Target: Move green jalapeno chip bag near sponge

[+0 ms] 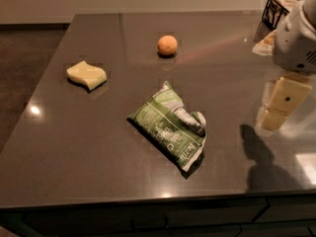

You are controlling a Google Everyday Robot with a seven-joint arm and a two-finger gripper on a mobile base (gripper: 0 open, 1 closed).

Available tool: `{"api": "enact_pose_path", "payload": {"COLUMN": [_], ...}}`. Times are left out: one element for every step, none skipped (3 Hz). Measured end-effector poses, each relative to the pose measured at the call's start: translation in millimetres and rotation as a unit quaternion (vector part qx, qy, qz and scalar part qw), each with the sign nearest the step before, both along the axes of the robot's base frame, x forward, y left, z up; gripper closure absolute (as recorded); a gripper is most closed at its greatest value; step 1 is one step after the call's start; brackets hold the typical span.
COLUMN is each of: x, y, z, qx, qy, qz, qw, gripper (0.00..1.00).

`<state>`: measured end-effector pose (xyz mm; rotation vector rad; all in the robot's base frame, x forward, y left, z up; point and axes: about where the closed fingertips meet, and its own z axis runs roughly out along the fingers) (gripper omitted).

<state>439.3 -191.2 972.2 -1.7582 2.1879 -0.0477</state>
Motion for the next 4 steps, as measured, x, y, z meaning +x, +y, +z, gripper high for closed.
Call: {"api": "enact_pose_path", "payload": {"x": [3.9,5.3,7.7,15.5], "y": [46.6,89.0,122.3,147.8], "z": [-17.0,-36.4,-58.6,-83.3], "qx": [0.03,0.045,0.052,0.05], "qy": [0.016,0.032,0.048,0.069], "qz": [0.027,0.042,0.049,0.045], "qw": [0.9991,0.9976,0.9963,0.9953], "gripper": [0.0,0.0,0.0,0.0]}}
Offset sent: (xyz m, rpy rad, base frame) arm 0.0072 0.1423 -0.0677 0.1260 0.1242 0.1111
